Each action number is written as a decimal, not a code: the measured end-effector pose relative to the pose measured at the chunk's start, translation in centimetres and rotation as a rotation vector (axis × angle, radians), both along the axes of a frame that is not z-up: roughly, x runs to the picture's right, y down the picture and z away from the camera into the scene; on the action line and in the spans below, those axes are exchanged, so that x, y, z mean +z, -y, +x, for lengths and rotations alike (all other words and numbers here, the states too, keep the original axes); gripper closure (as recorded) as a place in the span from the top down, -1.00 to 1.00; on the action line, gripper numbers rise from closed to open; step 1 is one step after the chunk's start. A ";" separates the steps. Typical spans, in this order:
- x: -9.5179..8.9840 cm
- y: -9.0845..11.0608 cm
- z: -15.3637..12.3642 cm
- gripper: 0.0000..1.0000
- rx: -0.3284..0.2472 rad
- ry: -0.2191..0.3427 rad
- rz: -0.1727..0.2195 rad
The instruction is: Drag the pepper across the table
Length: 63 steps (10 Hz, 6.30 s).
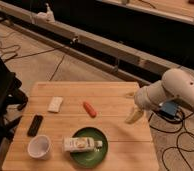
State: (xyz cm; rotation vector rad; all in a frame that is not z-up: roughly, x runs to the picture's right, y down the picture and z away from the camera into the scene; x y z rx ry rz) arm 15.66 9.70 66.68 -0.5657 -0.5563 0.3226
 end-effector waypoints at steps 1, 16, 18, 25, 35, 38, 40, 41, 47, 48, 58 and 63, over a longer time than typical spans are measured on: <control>0.0 0.0 0.0 0.60 0.000 0.000 0.000; 0.0 0.0 0.0 0.60 0.000 0.000 0.000; 0.0 0.0 0.0 0.60 0.000 0.000 0.000; 1.7 1.8 -1.1 0.60 0.018 -0.022 0.018; 15.2 2.7 -13.3 0.60 0.106 -0.055 -0.035; 17.1 1.1 -14.9 0.60 0.134 -0.050 -0.054; 17.4 0.6 -15.5 0.60 0.129 -0.048 -0.061; 17.4 0.6 -15.3 0.60 0.132 -0.050 -0.061; 18.9 1.1 -14.7 0.60 0.140 -0.102 -0.048; 19.6 1.3 -14.6 0.60 0.143 -0.120 -0.044; 24.0 -3.4 -19.5 0.60 0.178 -0.097 -0.154; 24.5 -4.3 -20.4 -0.24 0.182 -0.026 -0.164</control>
